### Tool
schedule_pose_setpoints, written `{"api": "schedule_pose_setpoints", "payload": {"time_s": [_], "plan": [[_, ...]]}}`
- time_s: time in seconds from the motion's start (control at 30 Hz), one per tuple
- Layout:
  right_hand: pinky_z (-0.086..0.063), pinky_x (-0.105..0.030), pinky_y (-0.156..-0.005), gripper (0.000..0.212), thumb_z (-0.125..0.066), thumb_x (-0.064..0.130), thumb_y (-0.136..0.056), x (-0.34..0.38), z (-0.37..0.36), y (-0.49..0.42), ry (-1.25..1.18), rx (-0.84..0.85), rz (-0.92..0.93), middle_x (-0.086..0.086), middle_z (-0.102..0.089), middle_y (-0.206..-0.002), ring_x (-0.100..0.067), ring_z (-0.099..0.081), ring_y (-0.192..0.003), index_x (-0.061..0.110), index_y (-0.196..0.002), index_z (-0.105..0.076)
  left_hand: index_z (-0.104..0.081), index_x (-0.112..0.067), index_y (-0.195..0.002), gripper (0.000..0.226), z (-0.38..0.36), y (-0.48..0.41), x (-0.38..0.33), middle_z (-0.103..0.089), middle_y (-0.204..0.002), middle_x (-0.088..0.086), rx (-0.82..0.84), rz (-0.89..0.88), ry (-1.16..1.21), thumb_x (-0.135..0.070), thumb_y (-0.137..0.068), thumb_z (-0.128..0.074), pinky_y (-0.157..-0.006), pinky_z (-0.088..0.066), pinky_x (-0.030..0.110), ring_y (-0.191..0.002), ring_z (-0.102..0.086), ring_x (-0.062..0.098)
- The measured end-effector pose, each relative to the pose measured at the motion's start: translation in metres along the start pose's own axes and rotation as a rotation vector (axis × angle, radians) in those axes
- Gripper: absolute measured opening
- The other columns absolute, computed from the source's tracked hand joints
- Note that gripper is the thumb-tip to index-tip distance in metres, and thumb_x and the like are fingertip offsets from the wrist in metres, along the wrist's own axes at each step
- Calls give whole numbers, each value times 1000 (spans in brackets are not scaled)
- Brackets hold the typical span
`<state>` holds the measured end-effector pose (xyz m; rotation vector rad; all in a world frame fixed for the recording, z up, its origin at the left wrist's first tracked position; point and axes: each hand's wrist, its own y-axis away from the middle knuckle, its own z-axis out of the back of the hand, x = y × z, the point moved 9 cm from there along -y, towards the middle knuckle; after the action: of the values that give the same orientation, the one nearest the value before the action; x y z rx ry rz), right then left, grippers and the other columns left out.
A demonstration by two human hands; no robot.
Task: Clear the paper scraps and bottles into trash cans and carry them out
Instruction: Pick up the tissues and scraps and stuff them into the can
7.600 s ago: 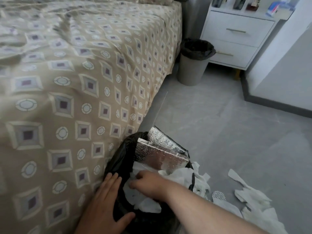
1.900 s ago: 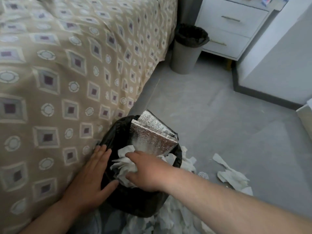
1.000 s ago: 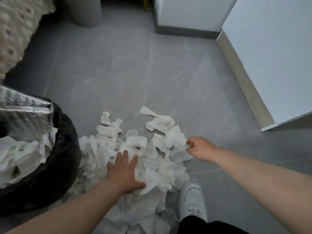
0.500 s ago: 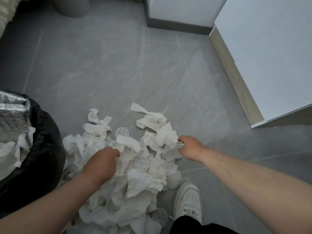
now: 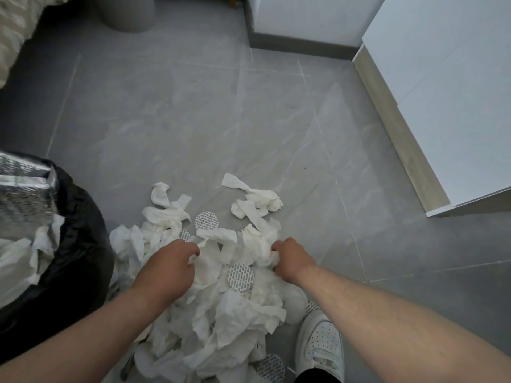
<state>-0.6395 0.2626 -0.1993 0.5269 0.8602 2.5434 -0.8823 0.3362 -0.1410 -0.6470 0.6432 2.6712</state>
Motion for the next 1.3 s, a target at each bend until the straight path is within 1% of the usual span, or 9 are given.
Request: {"api": "schedule_pose_setpoints", "payload": {"time_s": [0.1, 0.23, 0.5, 0.6, 0.83, 0.97, 1.03, 1.17, 1.3], "plan": [[-42, -27, -71, 12, -53, 10, -81, 18, 12, 4, 77, 38, 87, -11, -67, -99, -28, -62, -94, 13, -81, -65, -65, -20, -108, 28, 15, -1, -4, -60, -113, 0, -22, 20, 33, -12, -84, -54, -82, -40, 26, -104, -56, 20], [-31, -24, -60, 36, -48, 10, -82, 53, 55, 24, 171, 35, 211, -3, -48, -60, -23, -47, -69, 23, -51, -37, -68, -22, -102, 26, 58, -3, -17, -64, -103, 0, -40, 50, 93, -14, -78, -62, -74, -37, 23, -87, -55, 16], [-38, -24, -59, 11, -59, 8, -80, 133, 165, 114, -98, -110, 337, -14, -65, -79, -14, -53, -71, 0, -80, -67, -64, -31, -72, 24, 203, 32, -33, -62, -64, -2, -177, 75, 282, -9, -68, -74, -36, -37, 8, -45, -55, 4], [-38, -19, -57, 7, -64, 7, -79, 167, 186, 138, -284, -179, 381, -6, -63, -74, -11, -53, -66, 3, -84, -68, -67, -23, -74, 23, 246, 67, -15, -62, -62, 3, -251, 102, 489, -2, -69, -75, -36, -41, 12, -37, -52, 1], [-40, -13, -50, 12, -69, 5, -79, 257, 180, 158, -573, -117, 535, 10, -62, -63, 3, -52, -51, 16, -80, -71, -67, -12, -85, 20, 293, 147, 89, -69, -66, 9, -429, 241, 913, 5, -73, -71, -48, -53, 25, -52, -62, 17], [-42, -14, -51, 18, -70, 1, -78, 286, 162, 147, -644, -61, 549, 10, -63, -58, -3, -55, -55, 18, -73, -69, -66, -26, -78, 25, 289, 164, 163, -66, -76, 1, -566, 369, 547, -3, -73, -75, -57, -47, 19, -62, -58, 18], [-43, -16, -51, 19, -71, -1, -78, 290, 155, 145, -676, -38, 545, 7, -65, -61, -4, -57, -57, 17, -73, -70, -64, -30, -78, 24, 271, 153, 176, -64, -85, -3, -495, 353, 345, -8, -74, -74, -56, -40, 11, -68, -56, 13], [-40, -17, -45, 16, -70, -3, -78, 298, 140, 140, -714, 11, 519, 0, -63, -62, -8, -54, -54, 12, -75, -71, -67, -19, -103, 25, 230, 115, 190, -61, -111, -2, -318, 269, 116, -12, -79, -67, -87, -35, 21, -107, -56, 17], [-41, -25, -52, 8, -67, -6, -79, 297, 135, 135, -725, 18, 478, -7, -61, -67, -16, -54, -63, 2, -80, -68, -61, -13, -115, 31, 194, 75, 195, -55, -115, 8, -158, 221, 20, -10, -83, -59, -89, -34, 22, -112, -53, 24]]}}
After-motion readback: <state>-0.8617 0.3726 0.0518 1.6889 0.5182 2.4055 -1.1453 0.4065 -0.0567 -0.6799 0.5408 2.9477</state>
